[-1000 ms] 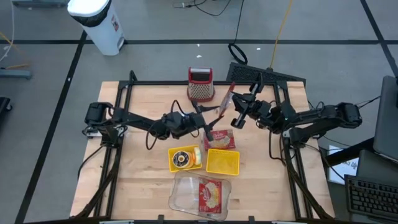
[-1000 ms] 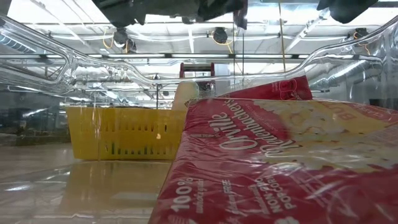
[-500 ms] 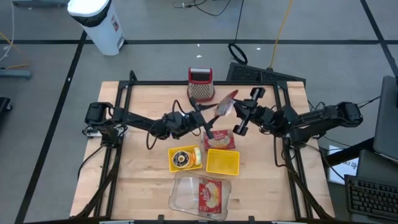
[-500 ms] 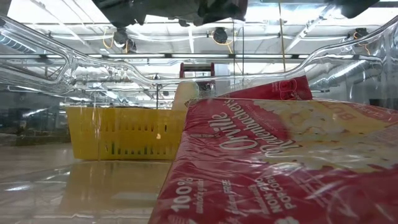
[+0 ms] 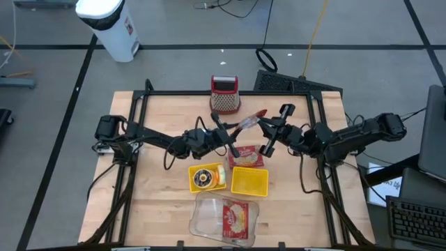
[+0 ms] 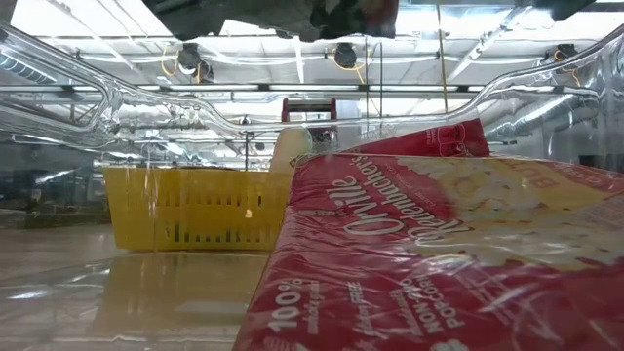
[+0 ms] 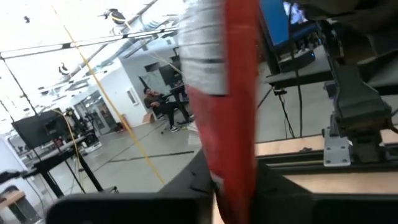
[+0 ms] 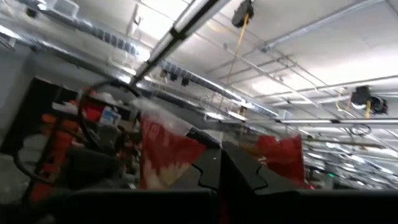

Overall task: Pick & Place Food Item
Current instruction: Put the top red popcorn bag into the transparent bin

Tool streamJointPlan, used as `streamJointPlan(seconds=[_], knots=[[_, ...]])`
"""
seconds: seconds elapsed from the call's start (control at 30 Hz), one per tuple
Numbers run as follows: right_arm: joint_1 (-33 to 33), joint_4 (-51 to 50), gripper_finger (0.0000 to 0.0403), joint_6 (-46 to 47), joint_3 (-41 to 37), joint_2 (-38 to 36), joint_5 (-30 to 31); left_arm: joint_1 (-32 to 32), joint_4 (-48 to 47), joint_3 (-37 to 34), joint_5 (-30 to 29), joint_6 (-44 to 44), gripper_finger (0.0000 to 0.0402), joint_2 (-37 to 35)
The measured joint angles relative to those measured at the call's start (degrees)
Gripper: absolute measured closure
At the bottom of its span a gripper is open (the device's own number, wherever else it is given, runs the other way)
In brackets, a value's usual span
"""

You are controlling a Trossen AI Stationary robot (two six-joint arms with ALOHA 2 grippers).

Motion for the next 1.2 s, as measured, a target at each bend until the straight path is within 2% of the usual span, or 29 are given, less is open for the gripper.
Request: streamJointPlan(seconds=[0.07,0.2,0.3,0.4,0.6,0.83,0.93,1.03,1.2], knots=[[0.49,-1.44,0.0403,-1.37,0.00,0.00,2.77,-0.49,0.00,0.00,-0.24,0.90,0.0392,0.00],[1.46,-4.58,0.0403,-3.88,0.02,0.00,8.43,-1.40,-2.00,-0.07,-2.85,0.95,0.0384,-1.22],[1.92,-6.21,0.0402,-3.96,0.07,-0.02,14.31,-1.80,-8.14,-0.07,-5.03,-0.91,0.0390,-4.01],[2.92,-8.72,0.0389,-4.71,0.07,-0.28,20.79,-1.69,-16.92,-0.07,-5.86,-6.60,0.0395,-7.88],[5.71,-14.38,0.0313,-5.20,0.01,-1.28,27.93,-0.86,-34.24,-0.02,-5.49,-17.72,0.0397,-16.63],[9.50,-14.63,0.0227,-8.65,-0.04,-1.42,44.93,-1.79,-51.68,0.07,-5.09,-26.00,0.0398,-25.54],[10.76,-14.94,0.0211,-11.18,-0.04,-1.42,51.48,-2.59,-56.95,0.07,-2.49,-30.11,0.0396,-28.84],[11.69,-15.09,0.0205,-12.69,-0.04,-1.42,57.10,-3.36,-60.90,0.09,2.90,-35.23,0.0398,-30.97],[12.51,-15.06,0.0207,-11.03,-1.33,-1.46,59.19,-4.67,-68.32,0.08,15.73,-43.17,0.0399,-31.72]])
